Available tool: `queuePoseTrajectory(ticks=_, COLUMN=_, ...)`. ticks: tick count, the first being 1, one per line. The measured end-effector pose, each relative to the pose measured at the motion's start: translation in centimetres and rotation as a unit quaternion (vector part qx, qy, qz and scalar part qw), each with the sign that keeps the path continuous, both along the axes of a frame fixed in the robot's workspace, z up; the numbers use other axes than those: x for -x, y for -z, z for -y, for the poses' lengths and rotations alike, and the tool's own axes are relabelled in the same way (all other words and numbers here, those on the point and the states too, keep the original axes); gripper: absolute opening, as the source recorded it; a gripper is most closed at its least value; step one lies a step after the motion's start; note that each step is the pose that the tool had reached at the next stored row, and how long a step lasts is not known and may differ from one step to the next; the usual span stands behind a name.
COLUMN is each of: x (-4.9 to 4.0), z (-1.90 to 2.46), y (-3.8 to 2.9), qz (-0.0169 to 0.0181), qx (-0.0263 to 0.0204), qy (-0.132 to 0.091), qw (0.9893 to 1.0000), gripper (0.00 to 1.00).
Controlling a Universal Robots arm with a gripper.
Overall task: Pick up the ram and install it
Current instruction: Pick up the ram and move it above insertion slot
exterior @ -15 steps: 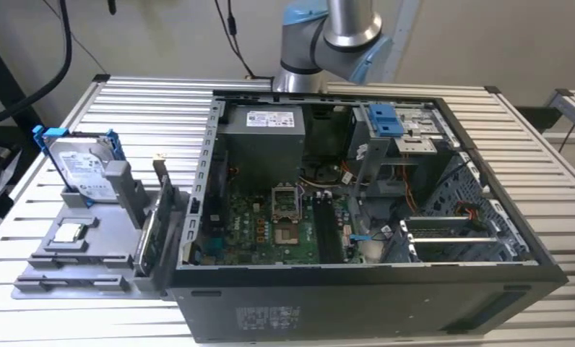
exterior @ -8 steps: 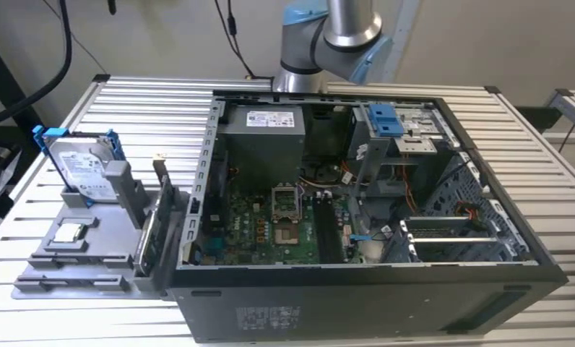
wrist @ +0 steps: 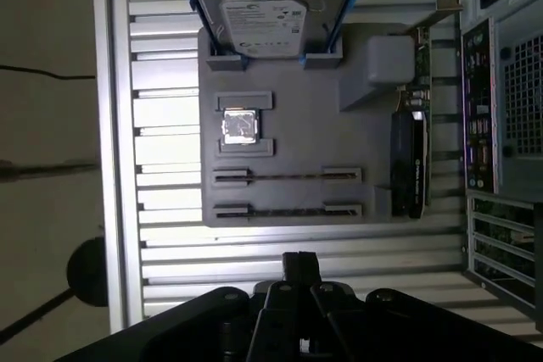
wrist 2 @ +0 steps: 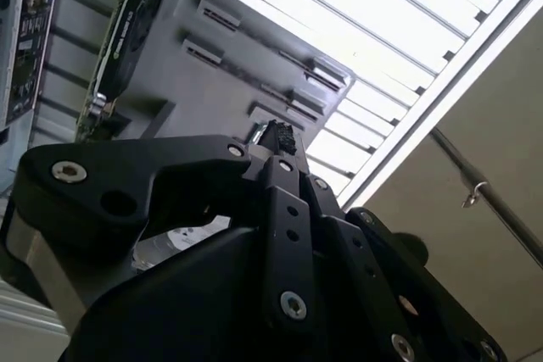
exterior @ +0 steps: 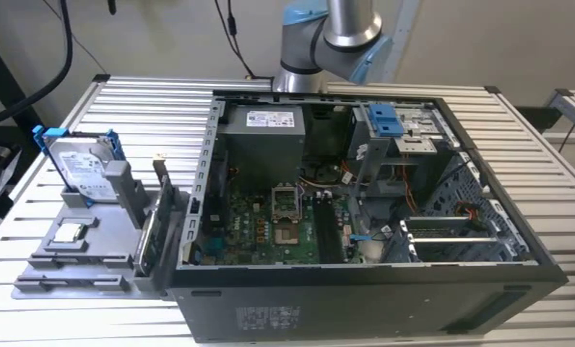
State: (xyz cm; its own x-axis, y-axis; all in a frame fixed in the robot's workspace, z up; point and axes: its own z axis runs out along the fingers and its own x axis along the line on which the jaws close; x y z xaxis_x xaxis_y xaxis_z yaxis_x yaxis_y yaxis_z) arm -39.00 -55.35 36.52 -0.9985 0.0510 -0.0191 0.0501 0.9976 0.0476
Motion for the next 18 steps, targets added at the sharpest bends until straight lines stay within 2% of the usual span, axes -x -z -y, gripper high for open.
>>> queuePoseTrajectory(ticks=6, x=0.0, z=0.0, y=0.0, qz=0.0, qx=0.0047, qy=-0.029, qw=0.9996, gripper=0.11)
queuePoseTrajectory(ticks=10, x=0.02, z=0.0, y=-0.01, qz=0.0, qx=0.0084, qy=-0.054, qw=0.9985, gripper=0.11)
queuePoseTrajectory(ticks=13, x=0.04, z=0.0, y=0.0, qz=0.0001, qx=0.0111, qy=-0.079, qw=0.9968, gripper=0.11)
queuePoseTrajectory(ticks=18, x=0.05, z=0.0, y=-0.01, qz=0.0002, qx=0.0149, qy=-0.119, qw=0.9928, gripper=0.11)
